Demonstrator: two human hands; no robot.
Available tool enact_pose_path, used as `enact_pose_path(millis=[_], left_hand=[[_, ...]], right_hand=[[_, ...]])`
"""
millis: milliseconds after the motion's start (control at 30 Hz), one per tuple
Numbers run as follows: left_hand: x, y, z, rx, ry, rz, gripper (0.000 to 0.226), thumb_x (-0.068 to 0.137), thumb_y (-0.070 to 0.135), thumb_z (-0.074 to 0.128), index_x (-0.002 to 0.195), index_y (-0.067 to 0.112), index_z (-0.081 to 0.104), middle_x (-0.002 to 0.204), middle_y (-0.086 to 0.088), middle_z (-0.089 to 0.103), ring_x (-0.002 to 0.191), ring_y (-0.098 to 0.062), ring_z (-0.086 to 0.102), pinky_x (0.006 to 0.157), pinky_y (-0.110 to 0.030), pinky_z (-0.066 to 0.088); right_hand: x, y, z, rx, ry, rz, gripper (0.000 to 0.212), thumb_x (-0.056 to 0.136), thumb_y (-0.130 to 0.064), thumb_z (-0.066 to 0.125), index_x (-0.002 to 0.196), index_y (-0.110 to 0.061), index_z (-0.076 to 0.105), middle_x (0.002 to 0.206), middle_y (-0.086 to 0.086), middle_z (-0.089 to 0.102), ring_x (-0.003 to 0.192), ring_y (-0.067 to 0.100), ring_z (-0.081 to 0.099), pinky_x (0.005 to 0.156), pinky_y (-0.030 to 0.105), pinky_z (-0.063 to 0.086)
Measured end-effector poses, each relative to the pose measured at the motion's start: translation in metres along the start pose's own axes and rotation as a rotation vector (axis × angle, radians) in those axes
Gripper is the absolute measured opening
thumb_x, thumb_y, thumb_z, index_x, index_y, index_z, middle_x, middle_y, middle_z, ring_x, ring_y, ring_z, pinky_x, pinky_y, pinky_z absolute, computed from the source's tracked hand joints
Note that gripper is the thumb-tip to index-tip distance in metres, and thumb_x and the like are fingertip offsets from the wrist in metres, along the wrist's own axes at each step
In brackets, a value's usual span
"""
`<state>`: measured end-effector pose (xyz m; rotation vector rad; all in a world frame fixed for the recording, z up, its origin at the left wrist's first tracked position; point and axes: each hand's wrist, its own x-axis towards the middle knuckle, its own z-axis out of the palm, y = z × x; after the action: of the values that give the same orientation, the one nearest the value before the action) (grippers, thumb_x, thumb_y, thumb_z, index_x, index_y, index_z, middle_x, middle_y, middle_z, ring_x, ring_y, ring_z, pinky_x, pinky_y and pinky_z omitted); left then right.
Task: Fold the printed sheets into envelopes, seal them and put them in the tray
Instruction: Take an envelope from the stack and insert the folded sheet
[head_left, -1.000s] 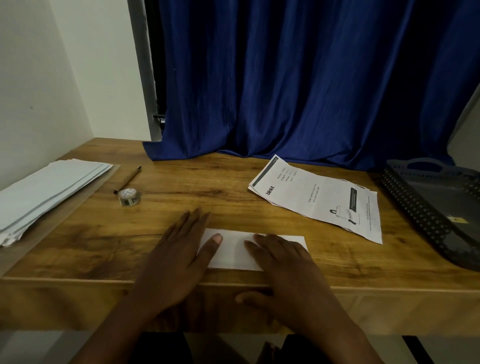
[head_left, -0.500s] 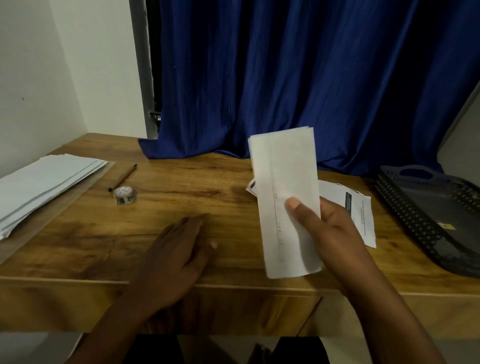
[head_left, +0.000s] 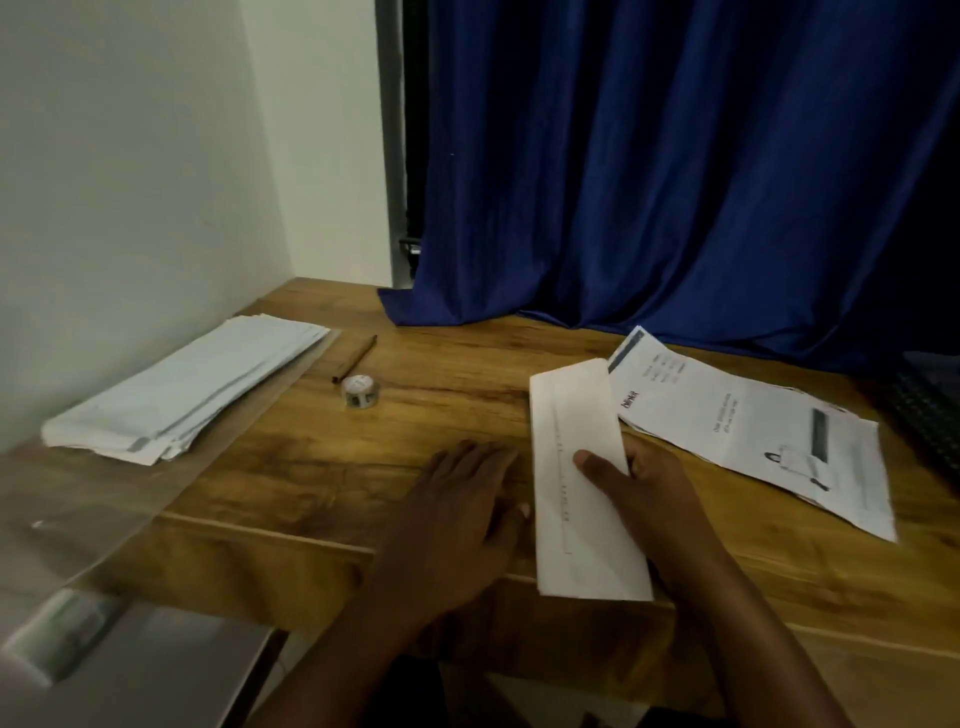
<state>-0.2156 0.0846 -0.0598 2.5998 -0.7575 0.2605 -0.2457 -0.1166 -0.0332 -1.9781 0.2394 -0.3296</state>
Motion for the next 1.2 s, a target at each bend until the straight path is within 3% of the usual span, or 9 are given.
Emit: enact_pose_path(millis=[67,133,267,467,667,833,967,1100,1200], left_hand=[[0.0,-0.002,-0.007,-0.19,-0.015,-0.017,0.055,0.1,0.053,0.047,0.151,0.043,0.033,0.158,0.015,0.037,0.146,-0.006,0.027,0.121,-0.034,0.025],[0.001,-0.008,-0.022,-0.502,-0.06,-0.07,0.049,0.097,0.052,0.056,0.143,0.05,0.041,0.147,0.022,0.048,0.132,0.002,0.045,0.109,-0.032,0.044],[0.004,-0.033,-0.064,-0.66,0.042,-0.073,0.04,0.095,0.04,0.065,0.133,0.048,0.056,0.133,0.026,0.059,0.122,0.007,0.055,0.097,-0.029,0.052],[0.019,-0.125,-0.146,-0.273,0.283,-0.196,0.029,0.093,0.045,0.067,0.121,0.038,0.068,0.123,0.022,0.066,0.11,0.002,0.061,0.097,-0.029,0.05],[0.017,-0.23,-0.179,0.179,0.123,-0.526,0.046,0.089,0.05,0.07,0.127,0.024,0.065,0.134,-0.001,0.063,0.121,-0.022,0.059,0.099,-0.035,0.045],[0.014,-0.259,-0.17,0.242,-0.052,-0.65,0.066,0.083,0.065,0.068,0.131,0.022,0.061,0.141,-0.004,0.058,0.127,-0.025,0.054,0.103,-0.037,0.041],[0.015,-0.26,-0.166,0.264,-0.053,-0.649,0.071,0.081,0.073,0.064,0.131,0.022,0.062,0.141,-0.003,0.058,0.125,-0.025,0.056,0.103,-0.04,0.044],[0.018,-0.256,-0.169,0.317,-0.039,-0.623,0.042,0.091,0.058,0.061,0.113,0.024,0.071,0.122,-0.001,0.067,0.112,-0.024,0.061,0.094,-0.038,0.049],[0.021,-0.251,-0.173,0.351,-0.01,-0.614,0.034,0.097,0.037,0.05,0.084,0.012,0.07,0.091,-0.006,0.071,0.088,-0.028,0.064,0.072,-0.033,0.046]], right_hand=[[-0.002,0.002,-0.002,-0.008,-0.01,-0.023,0.006,0.094,-0.038,0.065,0.099,-0.035,0.063,0.09,-0.013,0.072,0.07,0.002,0.071,0.054,0.014,0.05],[-0.004,0.004,-0.004,-0.016,-0.018,-0.054,0.004,0.094,-0.037,0.064,0.097,-0.036,0.061,0.089,-0.013,0.071,0.069,0.003,0.071,0.053,0.013,0.049],[-0.005,0.004,-0.002,-0.01,-0.017,-0.068,0.007,0.094,-0.037,0.063,0.098,-0.034,0.059,0.09,-0.01,0.07,0.075,0.012,0.071,0.056,0.022,0.05],[-0.003,0.008,0.002,0.015,-0.013,-0.052,0.01,0.093,-0.038,0.063,0.094,-0.032,0.056,0.087,-0.007,0.067,0.073,0.017,0.068,0.056,0.025,0.047],[0.0,0.013,0.002,0.027,-0.04,-0.044,0.012,0.092,-0.037,0.064,0.096,-0.027,0.059,0.087,-0.002,0.07,0.073,0.021,0.069,0.056,0.027,0.049],[0.0,0.013,0.003,0.016,-0.04,-0.045,0.01,0.093,-0.036,0.064,0.094,-0.029,0.058,0.086,-0.004,0.069,0.072,0.02,0.069,0.055,0.025,0.047],[-0.002,0.013,0.003,0.017,-0.033,-0.047,0.01,0.092,-0.034,0.065,0.094,-0.025,0.06,0.084,-0.003,0.069,0.071,0.019,0.068,0.056,0.025,0.047],[-0.003,0.011,0.003,0.031,-0.045,-0.04,0.01,0.092,-0.036,0.065,0.093,-0.028,0.059,0.084,-0.003,0.069,0.071,0.02,0.069,0.055,0.025,0.048],[-0.004,0.011,0.002,0.037,-0.049,-0.042,0.01,0.092,-0.035,0.065,0.091,-0.027,0.059,0.083,-0.002,0.069,0.071,0.02,0.069,0.055,0.025,0.047]])
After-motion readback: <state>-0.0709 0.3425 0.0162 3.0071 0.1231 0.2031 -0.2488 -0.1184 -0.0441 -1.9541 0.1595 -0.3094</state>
